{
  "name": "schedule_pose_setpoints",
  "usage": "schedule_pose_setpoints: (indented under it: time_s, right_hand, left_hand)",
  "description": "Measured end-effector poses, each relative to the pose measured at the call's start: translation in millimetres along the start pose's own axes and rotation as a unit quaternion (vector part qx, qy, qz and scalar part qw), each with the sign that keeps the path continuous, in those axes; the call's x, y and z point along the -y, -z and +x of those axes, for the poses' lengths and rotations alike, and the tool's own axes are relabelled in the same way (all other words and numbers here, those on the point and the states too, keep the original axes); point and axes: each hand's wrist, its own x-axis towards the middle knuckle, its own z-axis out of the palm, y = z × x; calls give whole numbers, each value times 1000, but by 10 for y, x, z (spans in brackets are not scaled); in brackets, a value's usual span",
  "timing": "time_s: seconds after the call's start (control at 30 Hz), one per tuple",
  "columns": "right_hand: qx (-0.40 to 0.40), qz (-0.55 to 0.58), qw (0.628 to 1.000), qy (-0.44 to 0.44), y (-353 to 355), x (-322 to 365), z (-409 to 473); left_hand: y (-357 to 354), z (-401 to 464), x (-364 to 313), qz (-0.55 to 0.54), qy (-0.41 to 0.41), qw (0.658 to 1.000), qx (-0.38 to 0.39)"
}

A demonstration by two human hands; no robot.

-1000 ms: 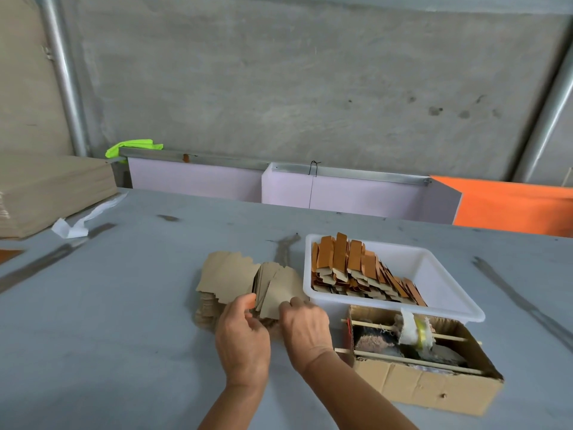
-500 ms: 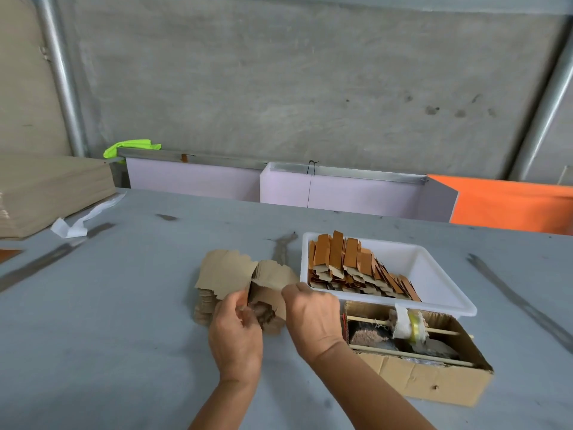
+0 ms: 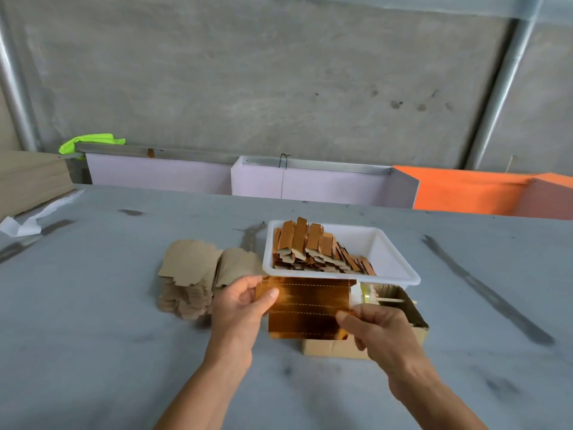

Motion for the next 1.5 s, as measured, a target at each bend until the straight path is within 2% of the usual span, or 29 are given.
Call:
schedule_pose_setpoints:
  time_s: [0.13, 0.27, 0.37, 0.43, 0.5, 0.57, 0.6, 0.67, 0.73, 0.87, 0.93, 1.0, 1.13, 1.23, 1.33, 1.5]
  right_hand:
    - [-39, -22, 999, 15, 311, -95, -148]
    - [-76, 12, 996, 53, 520, -256, -247]
    - [-82, -41, 991, 99, 574, -413, -301]
    - [-109, -122, 975, 150, 589, -516, -342]
    - [-144, -228, 931, 247, 600, -611, -379]
    - [-128, -331, 867, 349, 608, -731, -419]
    - [-114, -376, 838, 379, 612, -802, -440]
    - [-87, -436, 801, 401, 626, -924, -481]
    - [-64, -466, 787, 399, 638, -1018, -522]
    - [-10, -484, 788, 380, 647, -1061, -569]
    - [7, -482, 793, 371, 639, -1040, -567]
    - [19, -470, 807, 357, 625, -1023, -558]
    - [23, -437, 850, 295, 623, -1062, -539]
    - [6, -414, 886, 210, 598, -1094, -517]
    - [-16, -410, 901, 139, 530, -1096, -463]
    - [-27, -435, 898, 53, 459, -1029, -367]
  left_hand:
    - [-159, -245, 123, 9, 32, 998, 47]
    - [-257, -434, 273, 39, 17, 994, 98]
    - [-262, -511, 349, 89, -22, 989, 114]
    - [-221, -546, 396, 173, -88, 972, 128]
    - [-154, -579, 441, 281, -191, 929, 146]
    - [-83, -613, 491, 371, -295, 861, 186]
    - [-57, -643, 512, 408, -335, 822, 214]
    - [-17, -708, 542, 462, -388, 754, 258]
    - [2, -769, 553, 493, -409, 712, 287]
    - [9, -838, 587, 531, -397, 678, 317]
    - [-2, -849, 607, 533, -387, 681, 318]
    - [3, -850, 639, 526, -361, 703, 314]
    - [14, -834, 706, 465, -233, 799, 302]
    - [-32, -801, 760, 463, -185, 831, 248]
    - [-85, -775, 806, 489, -140, 835, 210]
    - [-172, -728, 872, 536, -77, 824, 167]
